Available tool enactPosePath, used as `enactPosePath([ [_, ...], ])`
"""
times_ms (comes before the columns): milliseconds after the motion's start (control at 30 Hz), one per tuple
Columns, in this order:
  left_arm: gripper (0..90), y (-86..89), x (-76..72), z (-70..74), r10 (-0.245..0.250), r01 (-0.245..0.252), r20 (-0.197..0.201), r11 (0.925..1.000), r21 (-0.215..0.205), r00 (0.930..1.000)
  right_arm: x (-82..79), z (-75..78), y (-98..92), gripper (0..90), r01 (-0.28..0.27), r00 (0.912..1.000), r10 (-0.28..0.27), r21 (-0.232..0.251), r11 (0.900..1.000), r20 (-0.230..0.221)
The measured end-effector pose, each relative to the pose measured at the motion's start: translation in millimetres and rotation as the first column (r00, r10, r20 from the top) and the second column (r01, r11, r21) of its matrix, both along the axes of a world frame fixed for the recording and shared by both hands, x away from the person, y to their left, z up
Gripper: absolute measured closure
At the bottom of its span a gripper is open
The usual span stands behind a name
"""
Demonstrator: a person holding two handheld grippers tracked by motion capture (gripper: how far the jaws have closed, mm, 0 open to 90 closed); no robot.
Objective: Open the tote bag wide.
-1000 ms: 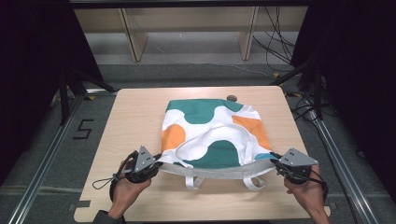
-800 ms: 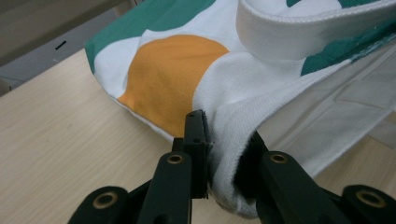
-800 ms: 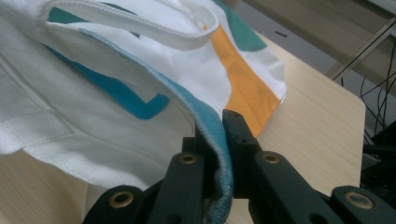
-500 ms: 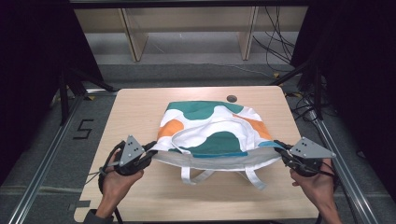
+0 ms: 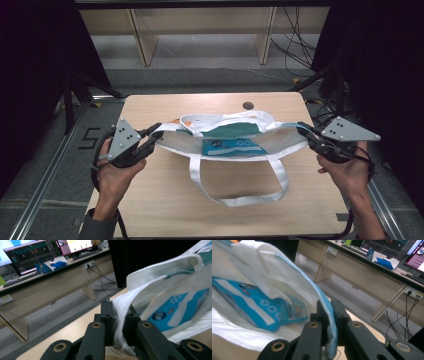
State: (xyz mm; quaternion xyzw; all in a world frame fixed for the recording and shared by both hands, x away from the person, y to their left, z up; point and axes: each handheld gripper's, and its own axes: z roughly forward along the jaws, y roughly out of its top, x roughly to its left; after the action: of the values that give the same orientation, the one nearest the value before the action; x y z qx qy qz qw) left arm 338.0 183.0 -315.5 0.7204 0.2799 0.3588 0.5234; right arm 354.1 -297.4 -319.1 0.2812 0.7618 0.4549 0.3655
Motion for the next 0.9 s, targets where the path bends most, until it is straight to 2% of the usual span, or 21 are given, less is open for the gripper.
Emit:
enactPosePath([
  [100, 81.9, 0.0, 0.2, 12.2, 0.006, -0.005, 0.033, 0.9999, -0.014, 0.9995, 1.9, 13.8, -0.5, 86.4, -0.007, 0.9999, 0.007, 0.01, 1.0, 0.009],
  [167, 82.1, -0.7, -1.5, 24.2, 0.007, -0.008, 0.056, 0.9999, 0.015, 0.9984, 2.7, 24.4, 0.2, 86.5, -0.009, 0.9996, 0.009, -0.003, 1.0, 0.028],
  [233, 82.1, -0.9, -1.9, 29.3, 0.004, -0.005, 0.062, 0.9999, 0.015, 0.9981, 2.6, 29.6, 1.1, 86.5, -0.006, 0.9996, 0.006, -0.006, 1.0, 0.027],
  [300, 82.3, 0.1, -1.5, 44.9, 0.011, -0.013, 0.089, 0.9997, 0.022, 0.996, 5.9, 46.4, 1.3, 86.6, -0.004, 0.9996, 0.005, -0.025, 1.0, 0.03],
  [333, 82.3, 0.1, -1.5, 44.9, 0.011, -0.013, 0.089, 0.9997, 0.022, 0.996, 6.0, 51.9, 2.4, 86.6, -0.014, 0.9997, 0.015, -0.02, 1.0, 0.018],
  [367, 82.3, 1.9, -0.2, 53.0, 0.017, -0.019, 0.097, 0.9995, 0.027, 0.9952, 5.7, 55.6, 3.8, 86.6, -0.006, 0.9997, 0.007, -0.025, 1.0, 0.022],
  [467, 82.4, 5.4, 6.1, 57.1, 0.022, -0.021, 0.085, 0.9998, -0.004, 0.9962, 8.8, 67.3, 8.1, 86.6, -0.015, 0.9992, 0.017, -0.061, 0.998, 0.037],
  [567, 82.3, 8.1, 16.3, 50.8, 0.032, -0.029, 0.053, 0.9985, -0.046, 0.9981, 17.2, 68.2, 11.1, 86.6, -0.021, 0.9995, 0.022, -0.054, 0.998, 0.021],
  [600, 82.2, 9.5, 19.9, 45.4, 0.027, -0.025, 0.04, 0.9983, -0.053, 0.9988, 20.7, 66.1, 11.2, 86.6, -0.015, 0.9998, 0.015, -0.035, 0.999, 0.011],
  [667, 81.9, 10.7, 22.4, 36.0, 0.022, -0.021, 0.011, 0.9988, -0.044, 0.9997, 28.8, 57.0, 11.7, 86.6, -0.01, 0.9998, 0.01, -0.013, 1.0, -0.015],
  [700, 81.8, 11.3, 23.3, 29.8, 0.01, -0.01, -0.001, 0.9991, -0.041, 1.0, 30.9, 53.5, 11.7, 86.6, -0.012, 0.9999, 0.012, -0.023, 1.0, -0.009],
  [733, 81.5, 11.3, 23.3, 29.8, 0.01, -0.01, -0.001, 0.9991, -0.041, 1.0, 32.1, 48.0, 13.1, 86.5, -0.014, 0.9998, 0.014, -0.023, 1.0, -0.013],
  [767, 81.3, 13.3, 22.9, 23.2, -0.002, 0.001, -0.019, 0.9991, -0.043, 0.9998, 31.5, 42.7, 13.8, 86.5, -0.015, 0.9998, 0.014, -0.034, 0.999, -0.016],
  [800, 81.3, 15.3, 22.3, 18.7, -0.006, 0.005, -0.033, 0.9992, -0.04, 0.9994, 31.5, 42.7, 13.8, 86.5, -0.015, 0.9998, 0.014, -0.034, 0.999, -0.016],
  [867, 81.1, 16.9, 20.3, 10.5, -0.003, 0.001, -0.041, 0.999, -0.044, 0.9992, 29.5, 30.5, 16.1, 86.5, -0.005, 0.9994, 0.005, -0.016, 1.0, -0.033],
  [900, 81.1, 16.3, 18.5, 1.0, -0.004, 0.002, -0.06, 0.9995, -0.031, 0.9982, 30.2, 25.1, 17.5, 86.5, -0.001, 0.9992, -0.001, -0.034, 0.999, -0.04],
])
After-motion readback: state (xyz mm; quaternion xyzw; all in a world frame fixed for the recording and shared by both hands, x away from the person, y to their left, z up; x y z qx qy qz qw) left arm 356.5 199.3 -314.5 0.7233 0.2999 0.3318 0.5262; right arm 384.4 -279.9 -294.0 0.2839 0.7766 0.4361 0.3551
